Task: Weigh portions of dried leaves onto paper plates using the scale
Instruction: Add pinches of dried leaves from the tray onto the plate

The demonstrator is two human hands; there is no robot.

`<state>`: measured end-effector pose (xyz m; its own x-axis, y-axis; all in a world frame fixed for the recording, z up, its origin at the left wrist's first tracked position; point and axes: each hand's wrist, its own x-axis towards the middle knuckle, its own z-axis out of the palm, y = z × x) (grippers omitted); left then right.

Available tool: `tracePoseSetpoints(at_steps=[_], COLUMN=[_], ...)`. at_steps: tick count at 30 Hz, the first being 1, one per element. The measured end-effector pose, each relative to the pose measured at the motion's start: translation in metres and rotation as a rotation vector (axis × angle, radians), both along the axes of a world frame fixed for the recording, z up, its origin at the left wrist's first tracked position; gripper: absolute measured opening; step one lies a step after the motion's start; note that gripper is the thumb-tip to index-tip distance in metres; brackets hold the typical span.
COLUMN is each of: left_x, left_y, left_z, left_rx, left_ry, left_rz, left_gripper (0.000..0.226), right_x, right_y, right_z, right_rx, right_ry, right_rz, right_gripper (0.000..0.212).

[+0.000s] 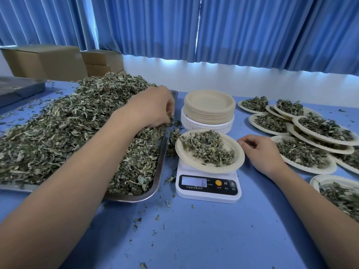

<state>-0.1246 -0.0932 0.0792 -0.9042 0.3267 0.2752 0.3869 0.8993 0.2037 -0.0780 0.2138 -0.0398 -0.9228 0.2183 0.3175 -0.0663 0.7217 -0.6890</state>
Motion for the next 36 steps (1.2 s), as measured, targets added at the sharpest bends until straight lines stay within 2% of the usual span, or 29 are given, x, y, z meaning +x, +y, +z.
tracePoseSetpoints(at_steps=[4,6,8,11,15,18,21,24,30,36], left_x=[0.013,0.02,0.025,0.024,0.016,0.001,-0.012,-0.017,-0.025,-0.029], left_y=[0.022,0.034,0.043,0.045,0.03,0.01,-0.011,-0.018,-0.01,-0.016], left_z=[-0.001,-0.007,-0.015,-0.019,-0.007,-0.001,-0.006,-0.019,-0.033,-0.029], left_rx=[0.3,0.32,0.254,0.214,0.336,0.131,-0.22,-0.44,-0.463,-0.265], left_ry=[0.006,-0.027,-0.123,-0.172,-0.135,-0.044,-0.278,-0.463,-0.466,-0.445], left_rz=[-0.232,-0.343,-0.442,-0.471,-0.39,-0.185,-0.053,-0.022,-0.044,-0.004], left_gripper=[0.011,0.011,0.013,0.016,0.013,0.019,0.017,0.036,0.036,0.033], right_x=[0.001,0.001,0.002,0.003,0.003,0.004,0.003,0.003,0.002,0.001], right_y=[-0.001,-0.002,-0.003,-0.002,-0.002,-0.003,-0.003,-0.002,-0.001,-0.001], right_z=[0.001,0.001,0.002,0.002,0.003,0.003,0.003,0.002,0.002,0.001], right_rx=[0.003,0.015,0.015,0.012,0.021,0.023,0.026,0.026,0.015,0.017], right_ry=[-0.003,0.002,0.005,0.003,0.007,0.006,0.007,0.003,0.004,0.012], right_rz=[0.002,0.004,0.01,0.024,0.028,0.027,0.03,0.026,0.021,0.021], right_gripper=[0.018,0.018,0.018,0.018,0.018,0.018,0.018,0.018,0.018,0.019])
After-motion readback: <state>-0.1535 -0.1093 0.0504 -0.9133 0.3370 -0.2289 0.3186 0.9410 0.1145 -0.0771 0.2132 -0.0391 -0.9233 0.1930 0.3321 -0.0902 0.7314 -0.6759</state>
